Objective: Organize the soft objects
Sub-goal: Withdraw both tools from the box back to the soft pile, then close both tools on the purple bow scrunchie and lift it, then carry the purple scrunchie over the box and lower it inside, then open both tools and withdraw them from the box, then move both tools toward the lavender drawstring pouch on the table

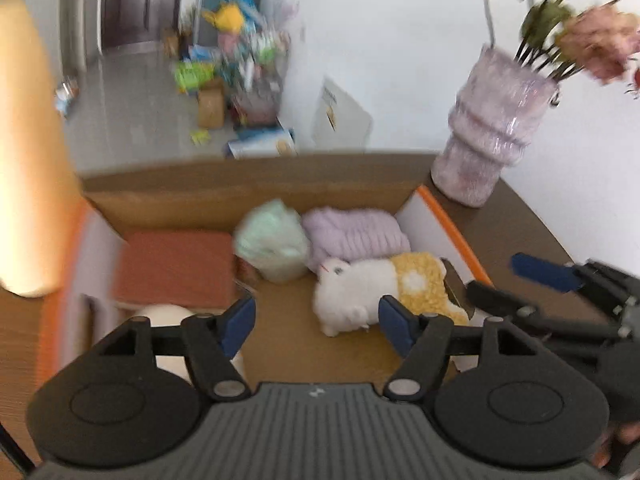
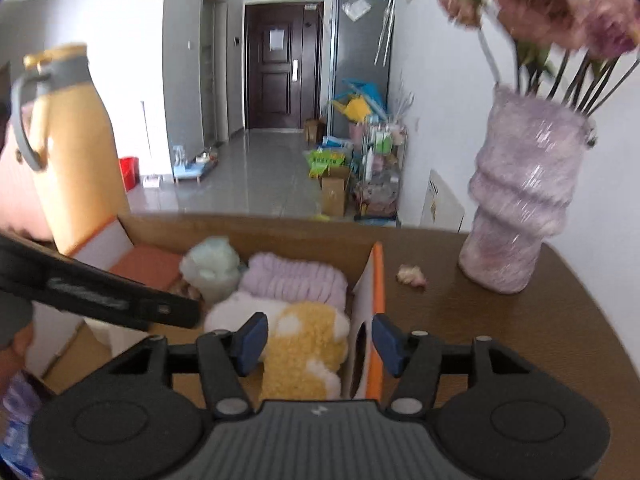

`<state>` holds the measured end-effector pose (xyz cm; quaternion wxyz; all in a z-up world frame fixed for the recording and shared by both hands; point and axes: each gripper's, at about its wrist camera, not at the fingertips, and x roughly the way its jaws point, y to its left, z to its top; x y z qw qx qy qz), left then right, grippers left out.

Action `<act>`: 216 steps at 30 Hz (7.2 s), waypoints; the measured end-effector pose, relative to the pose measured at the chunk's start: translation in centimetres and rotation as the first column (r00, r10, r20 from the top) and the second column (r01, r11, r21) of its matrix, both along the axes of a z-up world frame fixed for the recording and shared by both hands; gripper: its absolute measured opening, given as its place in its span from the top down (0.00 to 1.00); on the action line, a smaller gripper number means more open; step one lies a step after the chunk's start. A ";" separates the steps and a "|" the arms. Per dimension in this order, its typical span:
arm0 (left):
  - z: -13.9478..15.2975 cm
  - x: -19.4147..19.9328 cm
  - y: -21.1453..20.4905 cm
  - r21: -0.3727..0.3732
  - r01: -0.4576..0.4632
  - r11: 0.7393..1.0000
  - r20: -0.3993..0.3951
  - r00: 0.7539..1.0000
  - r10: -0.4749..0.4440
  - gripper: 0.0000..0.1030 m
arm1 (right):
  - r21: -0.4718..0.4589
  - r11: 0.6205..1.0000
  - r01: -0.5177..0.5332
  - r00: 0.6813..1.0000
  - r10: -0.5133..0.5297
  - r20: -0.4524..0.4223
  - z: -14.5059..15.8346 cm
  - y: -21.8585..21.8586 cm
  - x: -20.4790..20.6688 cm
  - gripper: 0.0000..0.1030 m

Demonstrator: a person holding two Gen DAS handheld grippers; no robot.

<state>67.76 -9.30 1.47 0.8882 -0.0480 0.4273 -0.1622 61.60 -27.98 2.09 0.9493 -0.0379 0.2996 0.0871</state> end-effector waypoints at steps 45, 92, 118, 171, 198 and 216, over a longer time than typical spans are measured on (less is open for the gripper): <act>-2.1 -46.8 11.8 0.064 -0.289 0.955 0.497 0.840 0.221 0.03 | 0.164 0.986 -0.043 0.987 0.017 0.159 -4.9 2.1 -40.1 0.17; 0.6 -26.8 3.3 0.007 0.062 0.998 0.415 0.908 -0.059 0.97 | 0.304 0.948 -0.090 0.977 0.024 0.213 -0.9 3.3 -22.2 0.90; -1.8 -45.0 7.4 -0.101 0.028 0.994 0.336 0.942 0.007 0.97 | 0.295 0.947 -0.127 0.990 0.101 0.103 -3.8 5.2 -39.0 0.90; 10.2 -24.4 13.1 0.070 -0.150 0.986 0.497 0.862 0.096 0.28 | 0.172 0.984 -0.053 0.990 0.029 0.138 8.0 1.2 -17.3 0.45; 0.1 -47.5 14.6 -0.084 -0.181 0.980 0.411 0.890 0.200 0.27 | 0.194 0.970 -0.145 0.979 0.111 0.173 -2.0 3.3 -41.4 0.35; -1.1 -40.2 15.8 -0.028 -0.234 0.972 0.376 0.898 0.227 0.28 | 0.252 0.962 -0.109 0.991 0.085 0.104 -3.7 4.8 -33.2 0.35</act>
